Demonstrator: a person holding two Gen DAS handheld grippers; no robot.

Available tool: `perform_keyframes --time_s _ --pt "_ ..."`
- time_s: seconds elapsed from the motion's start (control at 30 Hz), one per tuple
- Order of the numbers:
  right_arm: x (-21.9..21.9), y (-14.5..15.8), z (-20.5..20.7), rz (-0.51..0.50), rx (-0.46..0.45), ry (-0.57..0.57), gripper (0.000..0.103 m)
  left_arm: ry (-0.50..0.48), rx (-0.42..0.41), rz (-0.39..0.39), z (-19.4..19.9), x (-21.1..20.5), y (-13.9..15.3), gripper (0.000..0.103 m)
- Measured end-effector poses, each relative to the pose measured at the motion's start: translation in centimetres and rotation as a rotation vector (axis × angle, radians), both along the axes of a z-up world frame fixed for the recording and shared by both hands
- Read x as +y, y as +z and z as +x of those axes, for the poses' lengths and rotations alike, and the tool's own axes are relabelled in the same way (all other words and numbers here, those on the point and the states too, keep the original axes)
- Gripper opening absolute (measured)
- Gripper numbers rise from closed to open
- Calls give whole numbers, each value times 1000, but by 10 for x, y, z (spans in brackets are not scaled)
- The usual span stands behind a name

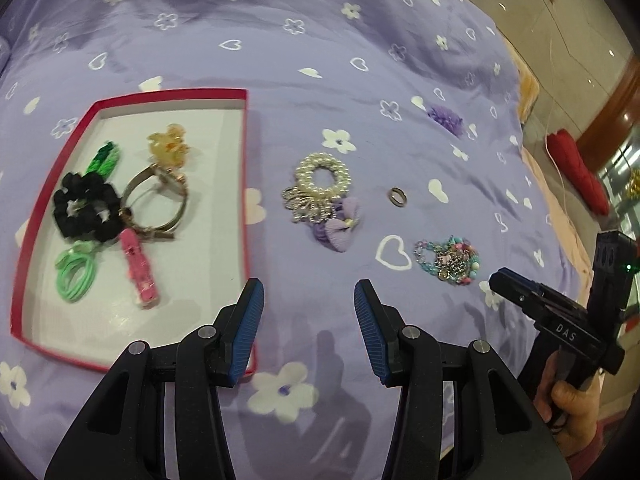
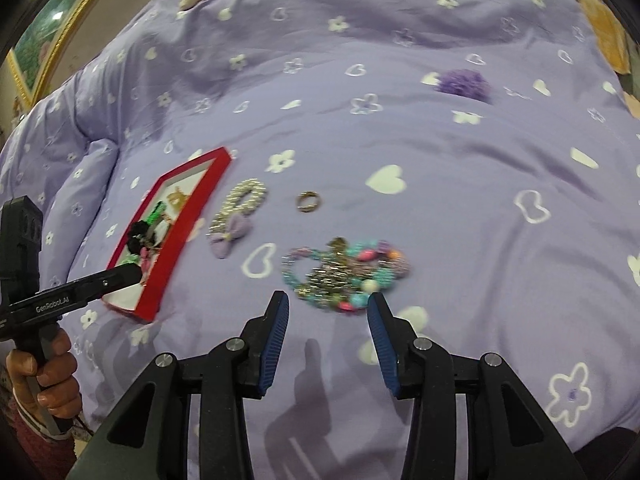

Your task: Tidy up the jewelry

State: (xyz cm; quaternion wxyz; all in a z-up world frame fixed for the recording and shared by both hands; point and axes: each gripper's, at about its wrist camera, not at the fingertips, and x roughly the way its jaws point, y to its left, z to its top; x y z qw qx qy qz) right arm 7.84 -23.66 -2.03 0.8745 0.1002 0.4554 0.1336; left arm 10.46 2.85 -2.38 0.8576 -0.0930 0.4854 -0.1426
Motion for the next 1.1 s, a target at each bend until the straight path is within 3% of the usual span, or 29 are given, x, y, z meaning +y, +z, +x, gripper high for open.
perform_keyframes --time_s 0.27,0.5,0.73,0.9,1.1 --pt "-11 -2 9 -15 -1 -16 43 -48 0 32 18 -22 -4 46" --pt "10 0 21 -37 -19 63 42 -90 -4 46 32 -40 -12 46" --pt "27 -26 38 -103 46 117 41 -137 0 68 54 -58 -26 44" --pt "25 -32 43 -113 50 113 30 -161 13 107 64 -67 -40 26" --pt "24 -27 43 -118 37 114 27 -164 -1 110 62 -63 -40 3"
